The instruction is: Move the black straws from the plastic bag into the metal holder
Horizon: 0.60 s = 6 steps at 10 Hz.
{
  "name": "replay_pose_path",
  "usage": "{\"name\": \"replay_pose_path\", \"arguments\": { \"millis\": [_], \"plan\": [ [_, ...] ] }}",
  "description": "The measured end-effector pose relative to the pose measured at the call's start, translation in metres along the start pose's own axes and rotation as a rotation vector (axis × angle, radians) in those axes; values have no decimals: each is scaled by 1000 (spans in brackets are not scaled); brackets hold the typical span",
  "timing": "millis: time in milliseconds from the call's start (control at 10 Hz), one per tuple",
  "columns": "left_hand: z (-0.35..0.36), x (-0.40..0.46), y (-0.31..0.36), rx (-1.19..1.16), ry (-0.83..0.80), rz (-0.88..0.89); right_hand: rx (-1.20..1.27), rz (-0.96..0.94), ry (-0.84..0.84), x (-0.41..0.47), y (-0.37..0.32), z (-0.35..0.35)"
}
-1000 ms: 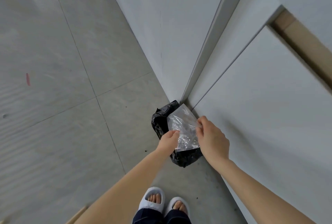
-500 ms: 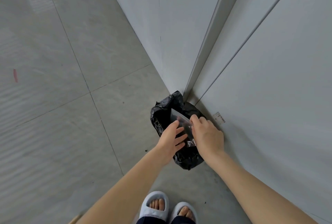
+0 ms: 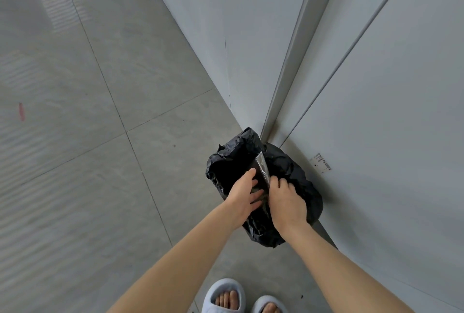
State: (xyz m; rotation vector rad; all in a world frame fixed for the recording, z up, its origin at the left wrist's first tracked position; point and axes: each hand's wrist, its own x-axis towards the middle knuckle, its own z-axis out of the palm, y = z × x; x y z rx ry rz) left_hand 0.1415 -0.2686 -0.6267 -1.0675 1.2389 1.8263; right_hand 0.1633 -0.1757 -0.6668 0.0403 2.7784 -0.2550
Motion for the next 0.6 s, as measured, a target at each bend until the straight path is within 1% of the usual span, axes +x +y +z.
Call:
{"name": "replay_pose_path", "arguments": {
  "millis": [300, 400, 500, 600],
  "plan": [
    [-1, -12, 6, 143, 12, 15, 68, 6, -67, -9, 6, -30],
    [2, -24, 10, 236, 22, 22, 16, 32, -93, -16, 8, -50],
    [5, -34, 14, 313, 14, 38, 24, 34, -118, -23, 9, -66],
    [9, -53, 20, 471, 49, 93, 46, -8, -132, -33, 8, -88]
  ]
}}
